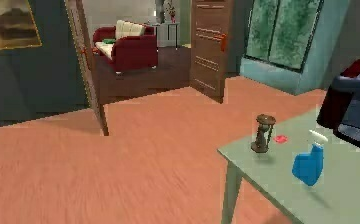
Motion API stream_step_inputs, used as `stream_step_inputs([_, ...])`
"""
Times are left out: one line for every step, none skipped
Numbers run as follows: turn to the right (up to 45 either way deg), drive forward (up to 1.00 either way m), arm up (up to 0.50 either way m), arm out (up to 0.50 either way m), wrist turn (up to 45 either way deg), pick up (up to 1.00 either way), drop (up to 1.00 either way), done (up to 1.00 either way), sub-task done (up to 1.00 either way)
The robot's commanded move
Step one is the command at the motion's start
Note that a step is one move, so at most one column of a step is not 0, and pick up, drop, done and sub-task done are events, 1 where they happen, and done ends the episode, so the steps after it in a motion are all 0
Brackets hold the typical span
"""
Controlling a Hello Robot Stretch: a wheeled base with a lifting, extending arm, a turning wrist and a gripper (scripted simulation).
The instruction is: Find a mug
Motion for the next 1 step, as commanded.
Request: stream_step_inputs([-21.0,0.0,0.0,0.0,0.0,0.0,0.0,0.0,0.0])
